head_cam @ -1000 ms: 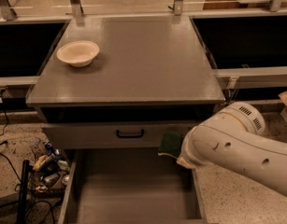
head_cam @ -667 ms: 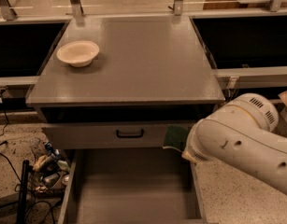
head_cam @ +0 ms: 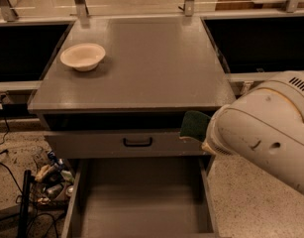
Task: Pick sponge from middle drawer and place on counter
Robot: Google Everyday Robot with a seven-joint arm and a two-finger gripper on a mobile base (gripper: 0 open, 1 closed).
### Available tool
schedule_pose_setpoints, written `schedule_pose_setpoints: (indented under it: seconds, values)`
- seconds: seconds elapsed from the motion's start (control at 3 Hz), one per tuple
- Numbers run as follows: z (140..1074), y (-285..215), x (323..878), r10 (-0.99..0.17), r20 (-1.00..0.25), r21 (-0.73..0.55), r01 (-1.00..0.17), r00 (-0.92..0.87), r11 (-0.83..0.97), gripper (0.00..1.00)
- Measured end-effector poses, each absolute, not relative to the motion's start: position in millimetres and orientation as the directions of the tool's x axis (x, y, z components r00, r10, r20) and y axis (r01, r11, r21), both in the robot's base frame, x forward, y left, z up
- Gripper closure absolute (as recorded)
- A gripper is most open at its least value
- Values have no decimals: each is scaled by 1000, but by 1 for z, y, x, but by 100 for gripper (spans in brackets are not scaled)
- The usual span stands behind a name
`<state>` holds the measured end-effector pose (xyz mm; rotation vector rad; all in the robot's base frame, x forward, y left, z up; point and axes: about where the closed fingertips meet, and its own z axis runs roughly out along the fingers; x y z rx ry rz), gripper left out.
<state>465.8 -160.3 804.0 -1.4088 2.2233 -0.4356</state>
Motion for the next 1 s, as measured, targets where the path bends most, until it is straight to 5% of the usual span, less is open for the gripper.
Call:
schedule_pose_setpoints:
  seconds: [1.0]
  values:
    - [878,-147,525,-940,-174,-573,-746,-293,338,100]
